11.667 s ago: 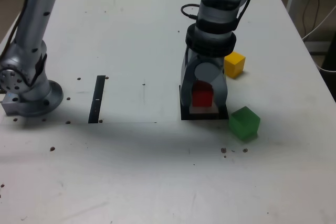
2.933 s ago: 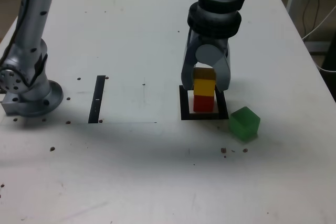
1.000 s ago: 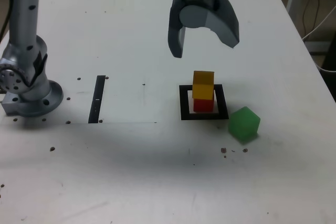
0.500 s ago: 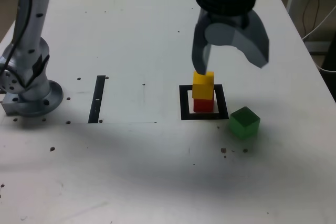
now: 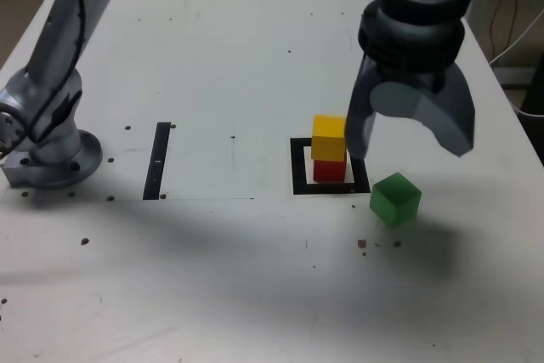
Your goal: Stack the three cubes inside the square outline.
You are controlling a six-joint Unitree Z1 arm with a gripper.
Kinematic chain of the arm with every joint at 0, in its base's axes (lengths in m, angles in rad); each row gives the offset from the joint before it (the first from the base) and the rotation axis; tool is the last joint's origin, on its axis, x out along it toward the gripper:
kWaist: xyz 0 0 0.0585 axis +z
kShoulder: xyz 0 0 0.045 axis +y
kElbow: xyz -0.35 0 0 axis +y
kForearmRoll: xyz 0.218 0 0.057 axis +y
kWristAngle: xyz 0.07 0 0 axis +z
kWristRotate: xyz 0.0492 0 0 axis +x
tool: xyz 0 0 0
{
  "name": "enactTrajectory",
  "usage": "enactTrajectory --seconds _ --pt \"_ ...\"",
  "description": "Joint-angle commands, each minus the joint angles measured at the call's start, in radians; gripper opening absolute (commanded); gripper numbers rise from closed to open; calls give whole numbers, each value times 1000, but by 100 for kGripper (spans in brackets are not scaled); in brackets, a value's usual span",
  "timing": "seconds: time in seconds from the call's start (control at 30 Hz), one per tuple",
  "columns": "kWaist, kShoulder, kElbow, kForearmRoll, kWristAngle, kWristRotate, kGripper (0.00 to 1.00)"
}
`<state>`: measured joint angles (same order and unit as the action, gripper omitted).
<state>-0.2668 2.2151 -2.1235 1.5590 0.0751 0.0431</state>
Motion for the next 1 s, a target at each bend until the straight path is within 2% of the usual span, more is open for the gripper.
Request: enactTrajectory --seconds 0.0,0.33,0.7,0.83,0.97 --pt "-4 37 -38 14 -6 6 97" --pt "21 115 -72 16 -18 52 97" --pt "38 115 -50 12 -15 103 97" --pt "38 112 -36 5 -4 173 97" --pt "38 107 -31 -4 12 299 97"
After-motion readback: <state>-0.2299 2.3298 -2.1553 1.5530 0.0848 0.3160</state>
